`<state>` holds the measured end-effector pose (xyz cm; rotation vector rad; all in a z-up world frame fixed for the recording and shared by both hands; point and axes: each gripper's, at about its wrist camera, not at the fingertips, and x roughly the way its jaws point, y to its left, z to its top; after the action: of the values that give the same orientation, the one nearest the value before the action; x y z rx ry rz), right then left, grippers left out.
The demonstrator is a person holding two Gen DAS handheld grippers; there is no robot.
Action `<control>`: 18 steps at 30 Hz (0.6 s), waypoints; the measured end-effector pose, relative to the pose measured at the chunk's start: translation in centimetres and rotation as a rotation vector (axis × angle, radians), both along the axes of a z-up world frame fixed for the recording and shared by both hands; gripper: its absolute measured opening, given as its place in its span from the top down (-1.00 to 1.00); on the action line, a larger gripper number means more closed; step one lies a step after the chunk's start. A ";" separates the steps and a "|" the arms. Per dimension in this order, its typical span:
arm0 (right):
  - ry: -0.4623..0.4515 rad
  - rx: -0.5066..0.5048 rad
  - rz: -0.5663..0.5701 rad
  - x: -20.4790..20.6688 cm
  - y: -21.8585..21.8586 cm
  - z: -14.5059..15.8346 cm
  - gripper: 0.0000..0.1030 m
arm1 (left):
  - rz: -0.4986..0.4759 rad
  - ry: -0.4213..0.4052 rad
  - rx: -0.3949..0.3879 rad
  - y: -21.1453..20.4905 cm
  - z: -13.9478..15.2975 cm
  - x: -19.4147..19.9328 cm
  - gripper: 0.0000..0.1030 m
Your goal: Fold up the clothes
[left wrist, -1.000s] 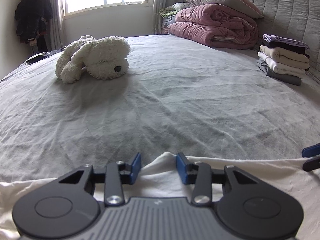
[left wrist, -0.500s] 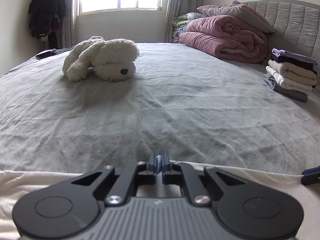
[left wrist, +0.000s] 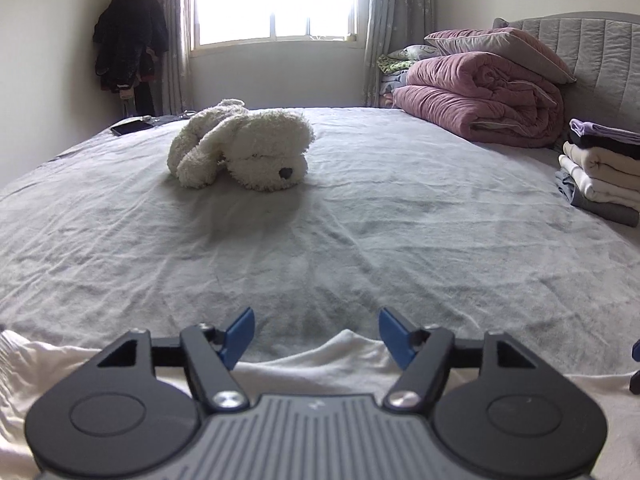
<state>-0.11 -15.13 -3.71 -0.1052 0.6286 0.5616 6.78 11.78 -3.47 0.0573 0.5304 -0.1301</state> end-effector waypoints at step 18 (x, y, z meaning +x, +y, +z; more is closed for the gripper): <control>0.014 -0.056 0.087 -5.4 -3.3 -2.0 0.05 | 0.166 0.093 0.002 10.9 -2.1 -4.0 -0.57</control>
<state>-5.53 -18.47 -5.67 -0.1818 0.6560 0.6291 2.81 22.64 -5.52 0.0089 0.6258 0.0298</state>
